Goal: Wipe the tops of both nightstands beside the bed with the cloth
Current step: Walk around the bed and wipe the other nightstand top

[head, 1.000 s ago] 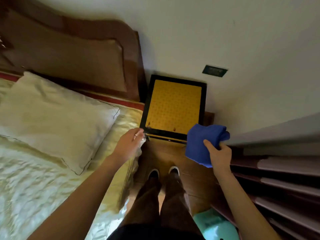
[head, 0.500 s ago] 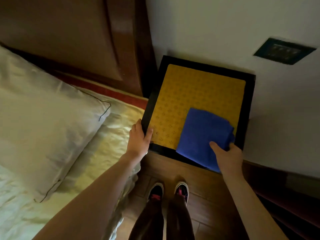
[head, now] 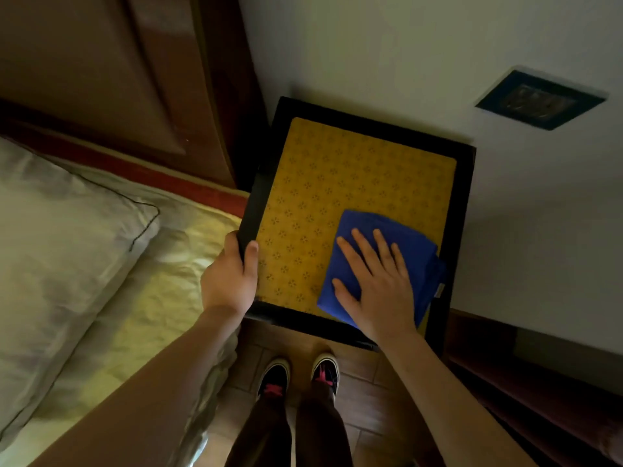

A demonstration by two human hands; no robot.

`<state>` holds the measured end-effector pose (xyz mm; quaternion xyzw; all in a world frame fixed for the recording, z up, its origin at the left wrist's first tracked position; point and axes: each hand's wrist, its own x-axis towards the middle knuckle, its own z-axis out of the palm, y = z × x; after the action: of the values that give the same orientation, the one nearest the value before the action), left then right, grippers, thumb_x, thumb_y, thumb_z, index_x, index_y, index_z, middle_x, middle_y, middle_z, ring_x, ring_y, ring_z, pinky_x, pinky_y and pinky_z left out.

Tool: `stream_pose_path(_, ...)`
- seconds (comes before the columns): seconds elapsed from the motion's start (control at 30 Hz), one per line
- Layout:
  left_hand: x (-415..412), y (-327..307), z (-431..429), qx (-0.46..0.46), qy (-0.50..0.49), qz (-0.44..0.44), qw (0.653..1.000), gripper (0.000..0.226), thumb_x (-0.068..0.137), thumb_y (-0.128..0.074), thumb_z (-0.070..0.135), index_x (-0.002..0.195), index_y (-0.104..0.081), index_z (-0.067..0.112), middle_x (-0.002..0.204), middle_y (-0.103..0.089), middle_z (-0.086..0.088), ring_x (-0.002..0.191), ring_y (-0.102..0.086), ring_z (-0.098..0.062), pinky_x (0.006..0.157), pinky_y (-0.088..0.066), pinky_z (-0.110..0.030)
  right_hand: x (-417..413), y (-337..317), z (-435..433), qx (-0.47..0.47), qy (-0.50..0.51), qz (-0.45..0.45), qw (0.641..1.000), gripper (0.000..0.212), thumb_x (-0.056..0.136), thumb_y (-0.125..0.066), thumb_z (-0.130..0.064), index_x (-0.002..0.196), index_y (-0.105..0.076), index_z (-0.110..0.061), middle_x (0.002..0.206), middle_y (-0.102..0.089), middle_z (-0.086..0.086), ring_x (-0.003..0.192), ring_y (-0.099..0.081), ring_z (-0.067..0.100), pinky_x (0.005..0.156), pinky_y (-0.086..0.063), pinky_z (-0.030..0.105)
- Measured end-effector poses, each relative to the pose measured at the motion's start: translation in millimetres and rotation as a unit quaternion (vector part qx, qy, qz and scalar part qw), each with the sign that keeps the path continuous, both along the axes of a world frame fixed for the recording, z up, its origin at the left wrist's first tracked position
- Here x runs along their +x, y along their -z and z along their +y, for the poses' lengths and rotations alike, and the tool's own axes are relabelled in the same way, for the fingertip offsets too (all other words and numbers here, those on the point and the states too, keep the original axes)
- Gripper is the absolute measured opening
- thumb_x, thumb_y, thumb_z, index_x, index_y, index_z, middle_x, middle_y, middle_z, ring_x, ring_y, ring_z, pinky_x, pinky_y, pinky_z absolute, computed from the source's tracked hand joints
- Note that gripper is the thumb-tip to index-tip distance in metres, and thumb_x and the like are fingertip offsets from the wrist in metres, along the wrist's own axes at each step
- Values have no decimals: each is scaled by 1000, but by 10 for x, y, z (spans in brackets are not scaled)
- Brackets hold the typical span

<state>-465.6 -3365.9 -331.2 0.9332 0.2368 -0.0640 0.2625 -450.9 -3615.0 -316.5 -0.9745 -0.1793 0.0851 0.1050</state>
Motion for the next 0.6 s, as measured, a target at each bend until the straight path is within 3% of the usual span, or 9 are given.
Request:
stream_pose_path(0.13,-11,88,40,3,-2,-24,1000,43,93,-24,54,113,-43,21,56,-50,7,45,-45,-20,46,-33,-29,584,141,-50,-8,78,-51,996,61,95,-33,-59,150,-30,-31,158,-29,-6,149,-16,23,121,-12,44)
stream_pose_path(0.33,-14,77,28,2,-12,-39,999,42,94,-28,51,118,-47,22,51,-47,10,41,-39,-10,44,-27,-22,1368,69,-126,-15,116,-48,992,63,95,-30,-59,149,-33,-27,157,-31,-3,148,-18,26,120,-12,46)
stream_pose_path(0.47,-4,35,26,-7,-8,-26,1000,33,98,-34,44,117,-48,21,52,-49,6,42,-41,-15,45,-29,-26,696,18,-72,-23,138,-38,989,63,95,-29,-59,150,-30,-27,159,-28,-4,149,-13,24,120,-12,47)
stream_pose_path(0.6,-7,-3,6,-5,-12,-17,1000,32,98,-35,43,117,-47,20,52,-50,5,43,-41,-21,47,-32,-29,-353,55,-168,-16,71,-15,997,64,93,-38,-59,150,-29,-31,159,-25,-9,149,-14,22,119,-17,49)
